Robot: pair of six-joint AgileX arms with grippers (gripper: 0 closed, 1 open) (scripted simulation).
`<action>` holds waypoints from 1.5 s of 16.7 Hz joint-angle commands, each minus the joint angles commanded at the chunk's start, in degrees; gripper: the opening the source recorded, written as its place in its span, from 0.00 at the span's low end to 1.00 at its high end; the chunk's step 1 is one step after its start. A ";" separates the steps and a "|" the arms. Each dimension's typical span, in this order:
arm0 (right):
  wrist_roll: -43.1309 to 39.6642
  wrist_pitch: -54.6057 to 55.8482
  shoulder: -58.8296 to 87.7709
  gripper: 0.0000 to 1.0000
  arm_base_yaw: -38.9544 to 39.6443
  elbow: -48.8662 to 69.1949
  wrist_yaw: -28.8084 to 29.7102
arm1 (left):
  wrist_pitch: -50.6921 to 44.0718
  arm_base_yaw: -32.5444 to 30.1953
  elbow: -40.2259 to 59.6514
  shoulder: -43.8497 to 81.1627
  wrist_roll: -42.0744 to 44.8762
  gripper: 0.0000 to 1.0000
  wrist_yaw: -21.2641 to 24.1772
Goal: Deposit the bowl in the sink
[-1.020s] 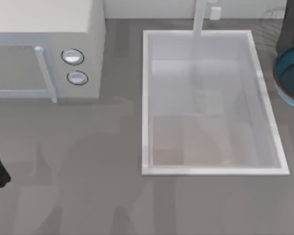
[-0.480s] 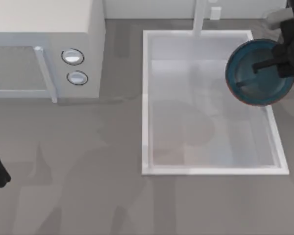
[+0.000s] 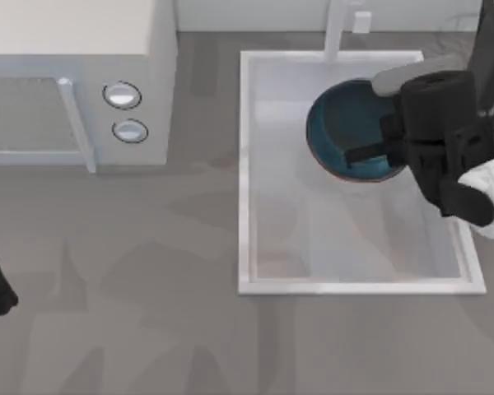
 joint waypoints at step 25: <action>2.27 59.79 13.48 0.00 10.89 -14.06 11.32 | 0.00 0.00 0.00 0.00 0.00 1.00 0.00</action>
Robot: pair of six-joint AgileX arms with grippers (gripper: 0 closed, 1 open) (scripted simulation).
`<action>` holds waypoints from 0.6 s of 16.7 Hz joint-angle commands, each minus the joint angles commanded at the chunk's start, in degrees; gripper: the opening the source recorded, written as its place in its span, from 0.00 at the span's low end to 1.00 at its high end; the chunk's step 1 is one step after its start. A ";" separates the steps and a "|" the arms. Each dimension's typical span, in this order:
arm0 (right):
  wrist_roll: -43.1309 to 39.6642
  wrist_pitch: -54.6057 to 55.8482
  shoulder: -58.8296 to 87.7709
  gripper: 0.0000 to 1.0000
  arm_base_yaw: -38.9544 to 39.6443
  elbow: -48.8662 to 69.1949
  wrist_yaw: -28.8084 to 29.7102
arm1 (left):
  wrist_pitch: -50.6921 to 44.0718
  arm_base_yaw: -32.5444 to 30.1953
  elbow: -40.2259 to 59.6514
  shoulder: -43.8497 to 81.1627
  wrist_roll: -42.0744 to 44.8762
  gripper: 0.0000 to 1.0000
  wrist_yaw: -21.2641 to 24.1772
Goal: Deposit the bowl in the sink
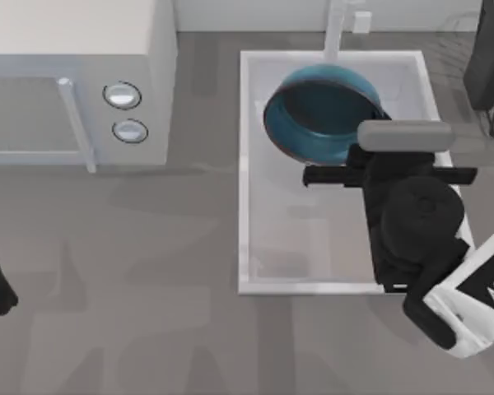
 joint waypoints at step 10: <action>-0.12 11.58 10.08 0.00 -0.26 -2.06 -0.20 | 0.00 0.00 0.00 0.00 0.00 1.00 0.00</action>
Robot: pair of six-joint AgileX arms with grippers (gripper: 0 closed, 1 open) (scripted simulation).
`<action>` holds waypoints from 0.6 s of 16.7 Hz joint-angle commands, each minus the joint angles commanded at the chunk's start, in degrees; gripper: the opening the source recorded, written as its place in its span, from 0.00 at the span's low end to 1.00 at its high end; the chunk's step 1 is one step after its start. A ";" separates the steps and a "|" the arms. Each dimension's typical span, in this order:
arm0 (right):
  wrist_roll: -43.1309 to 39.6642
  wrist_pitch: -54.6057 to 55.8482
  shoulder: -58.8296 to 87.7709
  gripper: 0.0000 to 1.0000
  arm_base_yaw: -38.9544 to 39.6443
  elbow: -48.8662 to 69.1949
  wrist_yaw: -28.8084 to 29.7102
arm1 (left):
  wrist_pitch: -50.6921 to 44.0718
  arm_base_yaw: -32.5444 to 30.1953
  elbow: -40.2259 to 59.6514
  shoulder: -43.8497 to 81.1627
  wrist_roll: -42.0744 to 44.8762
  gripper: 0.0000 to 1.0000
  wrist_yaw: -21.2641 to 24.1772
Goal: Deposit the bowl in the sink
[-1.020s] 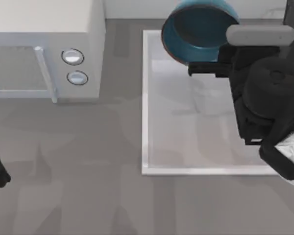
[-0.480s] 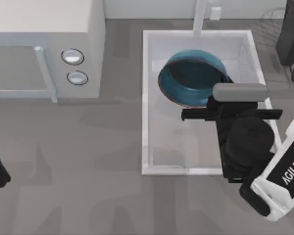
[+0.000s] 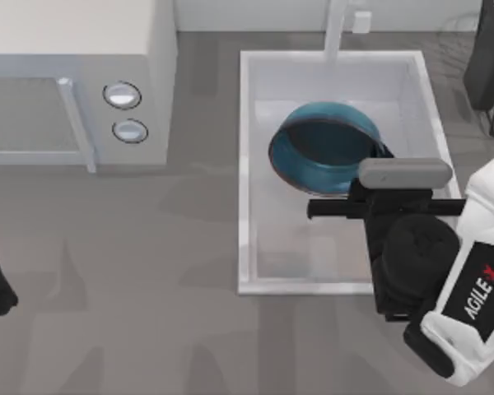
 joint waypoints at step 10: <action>0.00 0.00 0.00 0.75 0.00 0.00 0.00 | 0.00 0.00 0.00 0.00 0.00 1.00 0.00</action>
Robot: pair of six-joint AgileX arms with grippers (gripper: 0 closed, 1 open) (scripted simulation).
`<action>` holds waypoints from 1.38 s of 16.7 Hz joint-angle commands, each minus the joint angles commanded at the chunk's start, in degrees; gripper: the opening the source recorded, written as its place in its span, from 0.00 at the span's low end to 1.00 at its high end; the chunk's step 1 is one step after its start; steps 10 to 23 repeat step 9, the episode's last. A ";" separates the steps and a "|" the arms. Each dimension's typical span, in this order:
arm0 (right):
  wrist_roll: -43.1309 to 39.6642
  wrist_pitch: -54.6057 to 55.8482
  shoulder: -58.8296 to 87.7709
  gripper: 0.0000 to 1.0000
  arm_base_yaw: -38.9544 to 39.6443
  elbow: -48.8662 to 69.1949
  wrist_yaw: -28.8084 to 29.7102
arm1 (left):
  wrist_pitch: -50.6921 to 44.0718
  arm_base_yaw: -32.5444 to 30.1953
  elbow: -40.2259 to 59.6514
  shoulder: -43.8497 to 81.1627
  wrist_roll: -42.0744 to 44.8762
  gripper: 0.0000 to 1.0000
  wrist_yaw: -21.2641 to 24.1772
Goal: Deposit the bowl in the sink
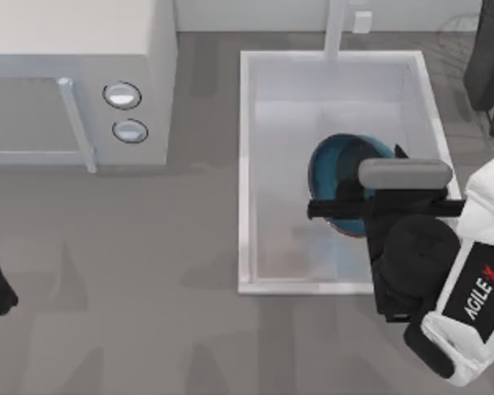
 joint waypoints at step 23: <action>0.00 0.00 0.00 1.00 0.00 0.00 0.00 | 0.00 0.00 0.00 0.00 0.00 1.00 0.00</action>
